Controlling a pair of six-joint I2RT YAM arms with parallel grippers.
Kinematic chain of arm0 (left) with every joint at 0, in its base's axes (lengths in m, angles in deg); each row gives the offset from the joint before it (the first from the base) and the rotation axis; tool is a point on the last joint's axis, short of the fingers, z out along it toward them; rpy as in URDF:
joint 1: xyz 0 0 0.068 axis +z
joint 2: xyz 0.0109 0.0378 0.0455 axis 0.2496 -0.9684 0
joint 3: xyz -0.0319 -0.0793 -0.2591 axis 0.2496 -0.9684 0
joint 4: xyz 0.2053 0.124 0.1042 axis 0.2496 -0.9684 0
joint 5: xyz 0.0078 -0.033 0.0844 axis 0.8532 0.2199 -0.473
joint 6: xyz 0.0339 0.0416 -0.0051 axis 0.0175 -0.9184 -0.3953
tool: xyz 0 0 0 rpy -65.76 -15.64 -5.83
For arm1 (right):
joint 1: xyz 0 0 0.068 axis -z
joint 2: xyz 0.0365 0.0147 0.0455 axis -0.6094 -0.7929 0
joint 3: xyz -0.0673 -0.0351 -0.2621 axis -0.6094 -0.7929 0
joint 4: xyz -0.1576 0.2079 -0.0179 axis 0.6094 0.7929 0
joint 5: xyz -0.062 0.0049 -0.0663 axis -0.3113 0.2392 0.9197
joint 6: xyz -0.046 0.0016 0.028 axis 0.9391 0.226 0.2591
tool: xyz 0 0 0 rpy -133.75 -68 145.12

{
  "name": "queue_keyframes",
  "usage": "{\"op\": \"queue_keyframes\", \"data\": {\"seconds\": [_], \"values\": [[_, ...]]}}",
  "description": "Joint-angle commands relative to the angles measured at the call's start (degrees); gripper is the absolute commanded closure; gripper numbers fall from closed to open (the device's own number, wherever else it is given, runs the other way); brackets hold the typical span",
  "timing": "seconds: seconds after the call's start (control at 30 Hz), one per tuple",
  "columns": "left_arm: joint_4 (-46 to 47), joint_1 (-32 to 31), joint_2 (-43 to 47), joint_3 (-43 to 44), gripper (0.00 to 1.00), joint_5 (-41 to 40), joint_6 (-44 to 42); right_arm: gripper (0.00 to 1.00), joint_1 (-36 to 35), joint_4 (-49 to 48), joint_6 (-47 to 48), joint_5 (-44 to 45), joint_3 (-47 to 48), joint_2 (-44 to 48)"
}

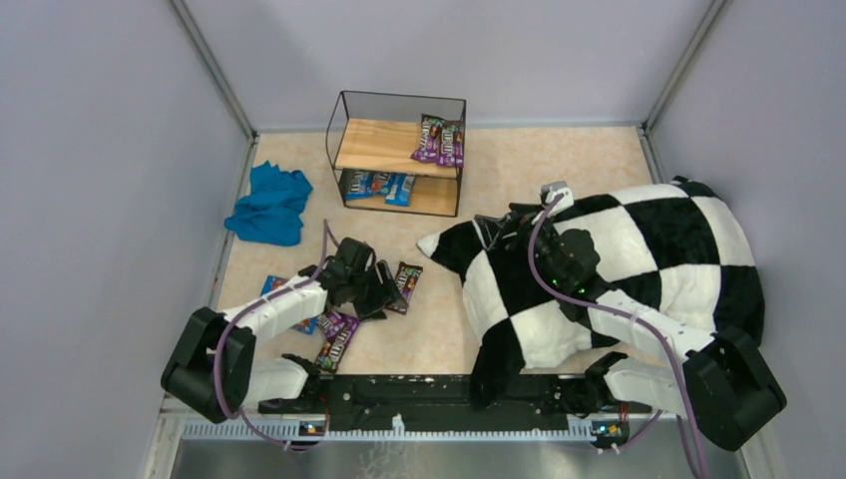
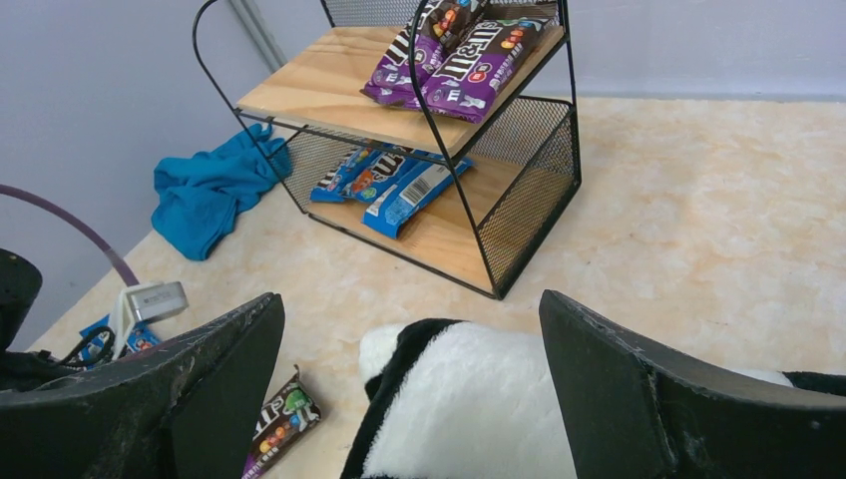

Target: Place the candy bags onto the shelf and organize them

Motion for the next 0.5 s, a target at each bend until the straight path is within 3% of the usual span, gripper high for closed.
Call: {"op": "queue_keyframes", "data": {"seconds": [0.0,0.13,0.27,0.47], "values": [[1.79,2.22,5.22,-3.25,0.31,-3.33,7.19,0.01,0.55,-3.11,-0.32,-0.1,0.48,0.73],[0.44,4.0,10.02,-7.47,0.31,-5.51,13.48,0.01,0.55,-3.23,-0.24,-0.1,0.5,0.77],[6.04,5.35,14.77,-13.47,0.4,-4.58,20.46,0.01,0.62,-3.37,-0.35,-0.13,0.47,0.76],[8.12,6.12,15.64,-14.08,0.43,-4.19,22.69,0.01,0.56,-3.45,-0.4,-0.12,0.48,0.6]]}}
